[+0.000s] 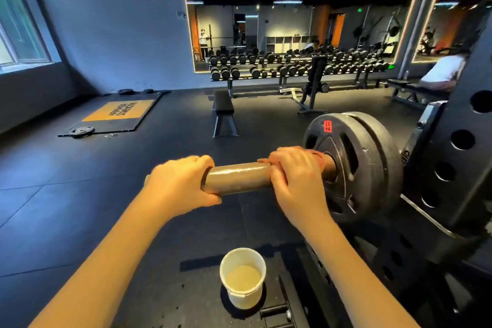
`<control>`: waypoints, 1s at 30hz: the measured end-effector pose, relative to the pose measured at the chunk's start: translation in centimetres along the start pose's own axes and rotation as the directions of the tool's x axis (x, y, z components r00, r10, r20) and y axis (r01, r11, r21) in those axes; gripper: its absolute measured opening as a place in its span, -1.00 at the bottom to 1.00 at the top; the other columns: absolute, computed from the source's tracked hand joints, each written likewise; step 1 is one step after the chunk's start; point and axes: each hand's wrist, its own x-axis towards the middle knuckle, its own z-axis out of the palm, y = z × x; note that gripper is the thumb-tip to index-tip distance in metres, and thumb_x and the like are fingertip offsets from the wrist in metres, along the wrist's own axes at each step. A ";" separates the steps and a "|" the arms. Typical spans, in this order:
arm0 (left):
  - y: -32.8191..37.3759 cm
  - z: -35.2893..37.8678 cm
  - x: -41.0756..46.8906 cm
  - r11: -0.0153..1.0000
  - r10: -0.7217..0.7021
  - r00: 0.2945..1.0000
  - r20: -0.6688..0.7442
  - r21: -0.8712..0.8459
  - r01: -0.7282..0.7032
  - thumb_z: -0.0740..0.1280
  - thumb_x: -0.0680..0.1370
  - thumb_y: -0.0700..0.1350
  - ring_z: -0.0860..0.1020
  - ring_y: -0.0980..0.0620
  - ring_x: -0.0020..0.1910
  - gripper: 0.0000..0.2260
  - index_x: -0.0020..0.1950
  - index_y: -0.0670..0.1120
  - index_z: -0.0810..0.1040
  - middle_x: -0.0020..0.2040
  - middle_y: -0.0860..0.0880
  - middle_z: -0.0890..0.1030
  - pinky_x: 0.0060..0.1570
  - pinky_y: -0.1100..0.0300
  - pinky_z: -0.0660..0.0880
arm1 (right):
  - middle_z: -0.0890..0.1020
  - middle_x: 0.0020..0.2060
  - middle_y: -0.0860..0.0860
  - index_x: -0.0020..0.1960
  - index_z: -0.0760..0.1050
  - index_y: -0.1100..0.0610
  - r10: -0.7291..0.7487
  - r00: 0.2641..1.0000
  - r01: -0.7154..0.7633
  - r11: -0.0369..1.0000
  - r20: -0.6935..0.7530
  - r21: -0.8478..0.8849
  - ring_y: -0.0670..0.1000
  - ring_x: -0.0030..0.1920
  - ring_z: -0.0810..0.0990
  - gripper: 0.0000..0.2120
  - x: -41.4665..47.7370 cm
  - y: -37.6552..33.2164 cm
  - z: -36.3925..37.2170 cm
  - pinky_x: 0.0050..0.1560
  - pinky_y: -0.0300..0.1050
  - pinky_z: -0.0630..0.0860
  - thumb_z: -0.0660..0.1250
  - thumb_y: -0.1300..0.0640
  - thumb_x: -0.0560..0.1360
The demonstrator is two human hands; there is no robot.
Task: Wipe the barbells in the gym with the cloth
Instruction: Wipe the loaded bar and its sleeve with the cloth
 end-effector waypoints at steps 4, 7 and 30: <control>-0.7 -1.8 1.7 0.991 -0.083 0.923 0.375 -0.066 0.116 0.44 0.31 0.33 0.53 0.10 0.03 -0.35 0.32 0.11 0.40 0.12 0.14 0.54 -0.01 0.12 0.53 | 0.61 0.14 -0.02 0.22 0.55 0.06 -0.061 0.984 0.064 0.998 0.166 -0.012 -0.03 0.18 0.53 -0.64 -0.1 3.0 -2.5 0.32 -0.08 0.42 0.10 -0.05 0.60; -0.5 -0.7 1.3 0.995 -0.100 0.963 0.250 0.037 0.094 0.40 0.32 0.36 0.54 0.12 -0.15 -0.54 0.07 0.12 0.48 -0.12 0.14 0.57 -0.16 0.15 0.54 | 0.65 -0.03 0.08 0.10 0.59 0.15 0.136 0.991 -0.137 0.984 -0.020 -0.115 0.09 -0.01 0.60 -0.54 0.9 2.7 -1.5 0.08 0.00 0.52 0.00 -0.07 0.56; 0.2 4.3 -1.3 0.959 0.109 0.833 -0.543 0.279 0.056 0.60 0.16 0.05 0.48 -0.10 -0.47 -0.59 -0.21 -0.16 0.54 -0.40 -0.09 0.52 -0.40 0.15 0.32 | 0.64 -0.02 0.01 0.10 0.59 0.10 0.122 0.991 -0.122 0.993 -0.050 -0.001 0.02 0.00 0.58 -0.62 0.8 2.5 -1.3 0.08 -0.15 0.41 0.08 -0.05 0.53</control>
